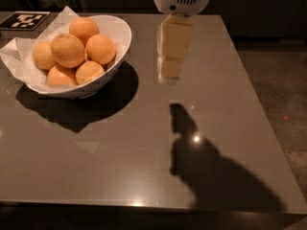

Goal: Pick orange from white bowl

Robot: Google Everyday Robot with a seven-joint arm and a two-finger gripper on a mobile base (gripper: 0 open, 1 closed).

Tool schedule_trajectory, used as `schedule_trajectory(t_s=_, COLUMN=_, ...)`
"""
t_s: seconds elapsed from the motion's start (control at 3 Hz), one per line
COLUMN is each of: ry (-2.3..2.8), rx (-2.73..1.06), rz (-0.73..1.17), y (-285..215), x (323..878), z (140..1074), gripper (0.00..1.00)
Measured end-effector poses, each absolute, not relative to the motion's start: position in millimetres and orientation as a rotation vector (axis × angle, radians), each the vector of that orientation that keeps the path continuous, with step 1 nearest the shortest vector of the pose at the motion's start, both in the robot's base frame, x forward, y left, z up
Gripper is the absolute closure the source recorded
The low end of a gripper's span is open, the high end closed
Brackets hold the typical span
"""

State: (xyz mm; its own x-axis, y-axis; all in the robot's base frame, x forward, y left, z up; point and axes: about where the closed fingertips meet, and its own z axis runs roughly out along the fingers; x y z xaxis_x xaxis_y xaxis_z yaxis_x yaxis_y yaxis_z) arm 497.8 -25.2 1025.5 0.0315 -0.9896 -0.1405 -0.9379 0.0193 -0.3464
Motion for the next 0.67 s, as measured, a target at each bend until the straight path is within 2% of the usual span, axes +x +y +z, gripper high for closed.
schedule_trajectory(t_s=0.67, ry=1.987, rx=-1.925, rz=-0.032, y=35, x=546, z=1011, gripper=0.0)
